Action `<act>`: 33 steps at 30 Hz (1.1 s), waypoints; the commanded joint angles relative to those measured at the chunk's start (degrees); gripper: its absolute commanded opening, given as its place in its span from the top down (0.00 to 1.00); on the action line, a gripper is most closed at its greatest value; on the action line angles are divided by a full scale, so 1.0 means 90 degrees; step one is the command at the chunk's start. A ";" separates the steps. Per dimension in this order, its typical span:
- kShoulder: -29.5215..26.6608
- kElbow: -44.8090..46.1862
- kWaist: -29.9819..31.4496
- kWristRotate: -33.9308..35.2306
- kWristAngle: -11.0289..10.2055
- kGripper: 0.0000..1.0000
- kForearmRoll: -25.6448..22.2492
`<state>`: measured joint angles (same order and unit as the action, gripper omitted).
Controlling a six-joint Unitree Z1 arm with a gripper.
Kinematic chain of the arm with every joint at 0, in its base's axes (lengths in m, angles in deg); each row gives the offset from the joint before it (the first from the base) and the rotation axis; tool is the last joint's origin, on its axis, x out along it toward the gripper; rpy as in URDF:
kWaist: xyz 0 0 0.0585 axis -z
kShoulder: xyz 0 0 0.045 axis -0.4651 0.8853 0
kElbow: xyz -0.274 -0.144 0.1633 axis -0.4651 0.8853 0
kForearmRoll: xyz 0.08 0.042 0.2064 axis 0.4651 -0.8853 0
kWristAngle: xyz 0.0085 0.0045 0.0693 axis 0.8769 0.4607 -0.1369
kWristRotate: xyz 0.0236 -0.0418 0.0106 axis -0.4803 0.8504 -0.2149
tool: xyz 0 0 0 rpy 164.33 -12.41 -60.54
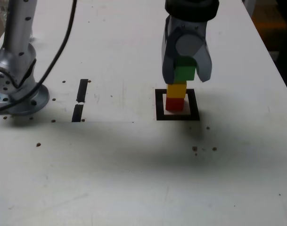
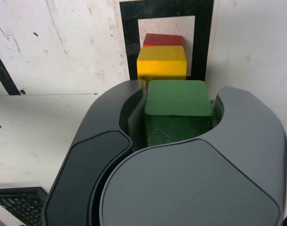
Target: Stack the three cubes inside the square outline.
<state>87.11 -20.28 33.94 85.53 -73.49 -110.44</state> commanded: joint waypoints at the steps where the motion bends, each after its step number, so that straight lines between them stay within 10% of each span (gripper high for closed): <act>1: 0.0012 0.0061 -0.0052 -0.0026 -0.0015 0.90 0.0048; 12: 0.0024 0.0232 -0.0154 -0.0163 0.0026 0.85 0.0189; 33: -0.0023 0.0434 -0.0203 -0.0291 0.0149 0.31 0.0230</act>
<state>87.29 -16.08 32.10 82.93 -71.88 -107.96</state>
